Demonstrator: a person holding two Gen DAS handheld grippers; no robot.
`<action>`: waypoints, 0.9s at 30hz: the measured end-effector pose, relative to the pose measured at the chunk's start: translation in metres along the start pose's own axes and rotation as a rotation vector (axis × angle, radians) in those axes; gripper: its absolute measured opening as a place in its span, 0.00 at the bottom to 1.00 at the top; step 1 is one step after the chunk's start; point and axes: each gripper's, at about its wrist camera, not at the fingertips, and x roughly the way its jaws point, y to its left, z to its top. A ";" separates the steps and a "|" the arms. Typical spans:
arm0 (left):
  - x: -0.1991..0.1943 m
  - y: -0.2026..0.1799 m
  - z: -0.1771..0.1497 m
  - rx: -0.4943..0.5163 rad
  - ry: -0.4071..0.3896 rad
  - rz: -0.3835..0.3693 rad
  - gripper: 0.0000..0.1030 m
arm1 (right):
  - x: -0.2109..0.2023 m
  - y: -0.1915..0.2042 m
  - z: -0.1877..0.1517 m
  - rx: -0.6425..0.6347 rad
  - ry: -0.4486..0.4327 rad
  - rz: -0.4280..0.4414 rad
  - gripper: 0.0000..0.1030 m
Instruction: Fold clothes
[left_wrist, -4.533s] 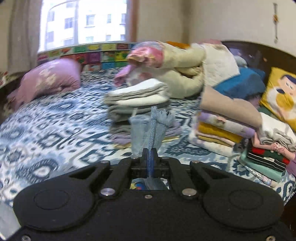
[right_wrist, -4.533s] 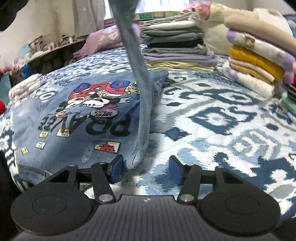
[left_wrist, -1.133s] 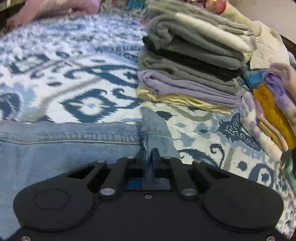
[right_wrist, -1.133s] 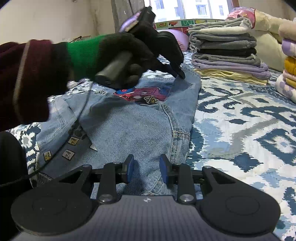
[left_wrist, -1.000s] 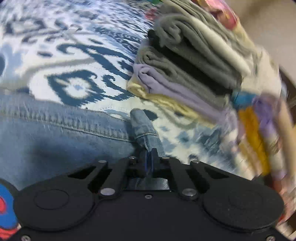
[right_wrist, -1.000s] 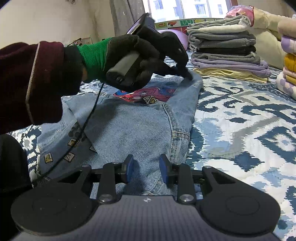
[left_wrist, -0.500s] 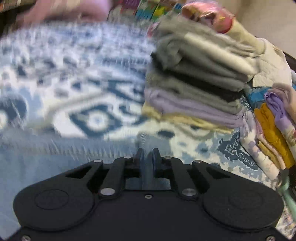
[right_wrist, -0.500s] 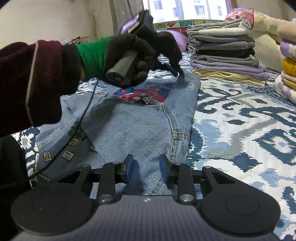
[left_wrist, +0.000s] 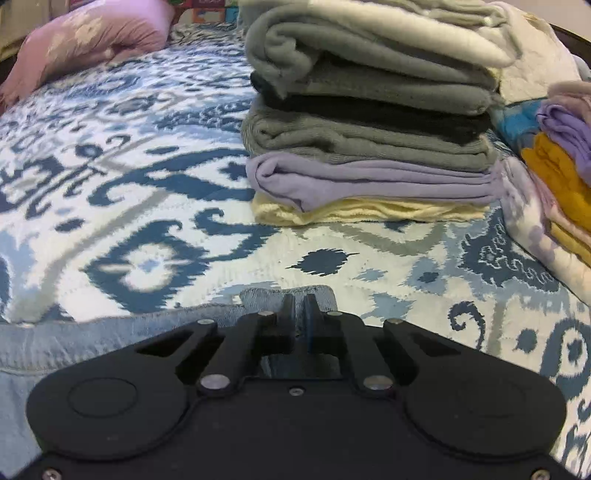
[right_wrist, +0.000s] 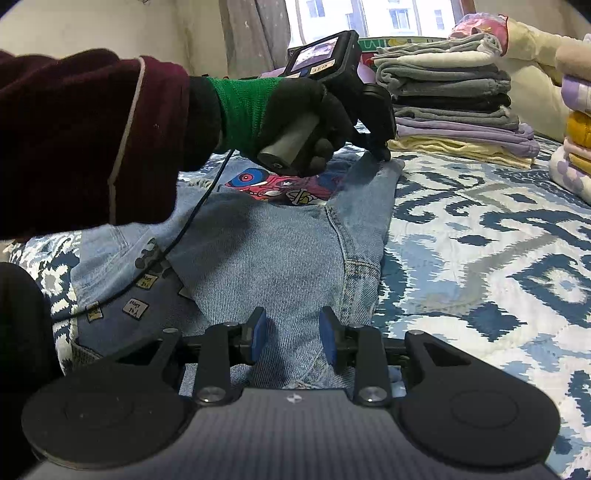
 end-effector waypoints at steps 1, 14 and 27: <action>-0.011 0.000 -0.001 -0.002 -0.026 -0.011 0.05 | -0.001 0.000 0.000 0.001 0.000 0.000 0.33; 0.004 0.000 -0.019 0.002 0.041 0.016 0.02 | 0.000 0.001 0.001 -0.004 0.006 -0.008 0.33; 0.008 0.020 -0.007 -0.110 0.018 0.010 0.02 | 0.000 0.001 0.000 -0.009 0.005 -0.009 0.33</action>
